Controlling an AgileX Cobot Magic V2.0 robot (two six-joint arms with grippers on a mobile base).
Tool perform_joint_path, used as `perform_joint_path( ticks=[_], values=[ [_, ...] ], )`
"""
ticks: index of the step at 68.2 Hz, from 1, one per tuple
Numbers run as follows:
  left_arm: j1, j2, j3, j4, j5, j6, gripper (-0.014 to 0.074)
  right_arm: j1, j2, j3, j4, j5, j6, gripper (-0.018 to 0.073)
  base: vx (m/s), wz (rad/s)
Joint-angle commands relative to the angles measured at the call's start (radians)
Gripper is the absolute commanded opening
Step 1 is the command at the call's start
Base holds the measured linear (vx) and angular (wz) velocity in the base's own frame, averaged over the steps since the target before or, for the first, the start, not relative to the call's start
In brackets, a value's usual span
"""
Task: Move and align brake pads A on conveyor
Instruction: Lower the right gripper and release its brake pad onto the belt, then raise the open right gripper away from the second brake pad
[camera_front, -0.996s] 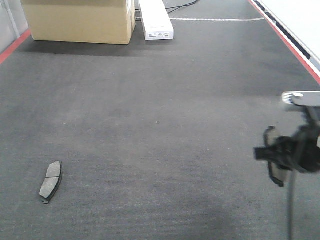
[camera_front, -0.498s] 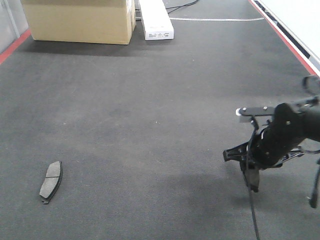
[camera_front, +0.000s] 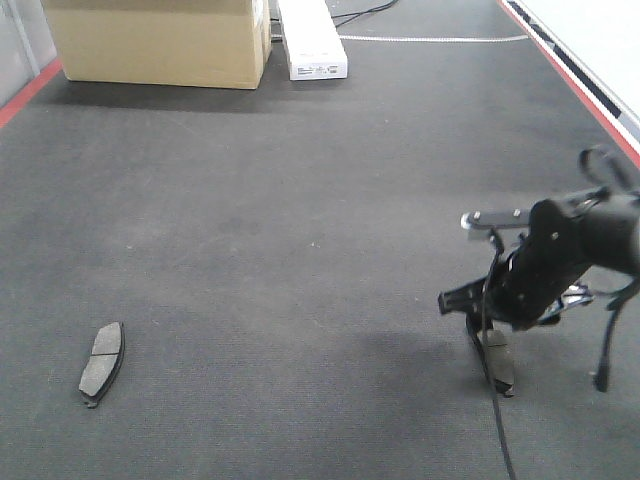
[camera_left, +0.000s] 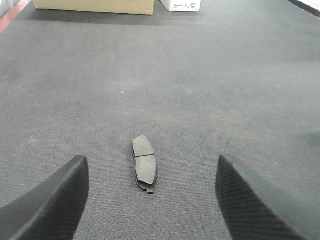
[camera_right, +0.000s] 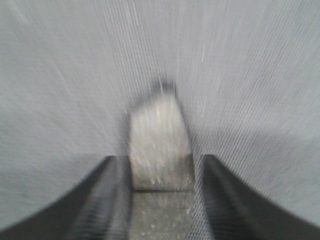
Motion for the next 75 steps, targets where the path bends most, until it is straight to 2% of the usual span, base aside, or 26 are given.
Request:
perform_joint_path(
  ticks=[1,17,54,75],
  values=[
    [-0.004,0.012,-0.025,-0.005,-0.064,-0.002,0.0512,-0.007,-0.115,-0.013,-0.012,-0.024,-0.002,0.0447,0.0,0.0],
    [-0.004,0.012,-0.025,-0.005,-0.064,-0.002,0.0512,-0.007,-0.393,0.156,-0.015,-0.082,-0.051,0.044,0.0,0.0],
    [-0.004,0.012,-0.025,-0.005,-0.064,-0.002,0.0512,-0.007,-1.162,0.531,-0.005,-0.124,-0.051,0.044,0.0,0.0],
    [-0.004,0.012,-0.025,-0.005,-0.064,-0.002,0.0512,-0.007,-1.569,0.663,0.024,-0.129,-0.051,0.044,0.0,0.0]
  ],
)
